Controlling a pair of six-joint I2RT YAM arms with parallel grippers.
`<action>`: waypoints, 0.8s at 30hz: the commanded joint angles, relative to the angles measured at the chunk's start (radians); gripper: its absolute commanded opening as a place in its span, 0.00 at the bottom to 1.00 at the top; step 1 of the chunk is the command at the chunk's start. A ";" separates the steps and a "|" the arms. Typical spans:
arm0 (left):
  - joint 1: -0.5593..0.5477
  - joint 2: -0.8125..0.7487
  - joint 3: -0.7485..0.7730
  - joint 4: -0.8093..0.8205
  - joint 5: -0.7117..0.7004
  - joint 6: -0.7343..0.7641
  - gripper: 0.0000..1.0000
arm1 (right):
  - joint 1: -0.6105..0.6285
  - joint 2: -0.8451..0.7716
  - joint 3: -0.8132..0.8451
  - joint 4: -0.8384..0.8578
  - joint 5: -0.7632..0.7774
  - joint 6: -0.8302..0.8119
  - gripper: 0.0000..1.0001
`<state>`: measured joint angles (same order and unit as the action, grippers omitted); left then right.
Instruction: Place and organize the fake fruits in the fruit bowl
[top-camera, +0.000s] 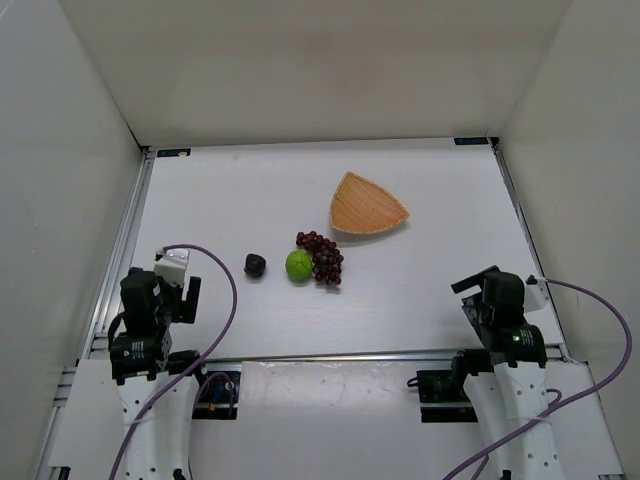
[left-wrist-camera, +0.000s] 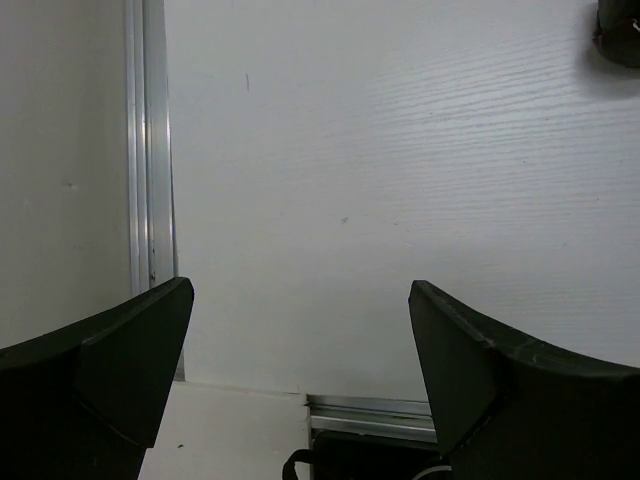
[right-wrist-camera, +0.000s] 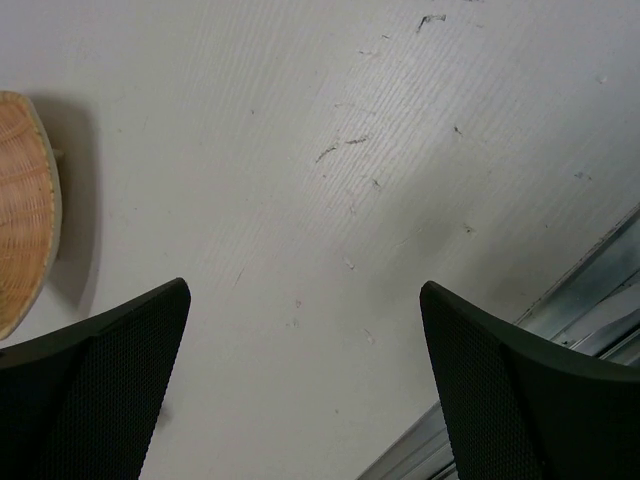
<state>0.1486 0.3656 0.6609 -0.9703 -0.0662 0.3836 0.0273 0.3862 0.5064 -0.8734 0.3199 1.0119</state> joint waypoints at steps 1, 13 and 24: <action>-0.001 -0.008 0.019 -0.005 0.029 0.000 1.00 | 0.000 0.026 0.018 0.019 0.012 -0.019 1.00; -0.067 0.566 0.399 -0.056 0.402 0.195 1.00 | 0.170 0.411 0.179 0.232 -0.055 -0.334 1.00; -0.469 1.188 0.634 0.013 0.318 0.028 1.00 | 0.416 0.658 0.354 0.335 -0.041 -0.411 1.00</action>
<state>-0.3172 1.5059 1.2491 -0.9615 0.2771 0.4610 0.4225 1.0336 0.8219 -0.5938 0.2951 0.6479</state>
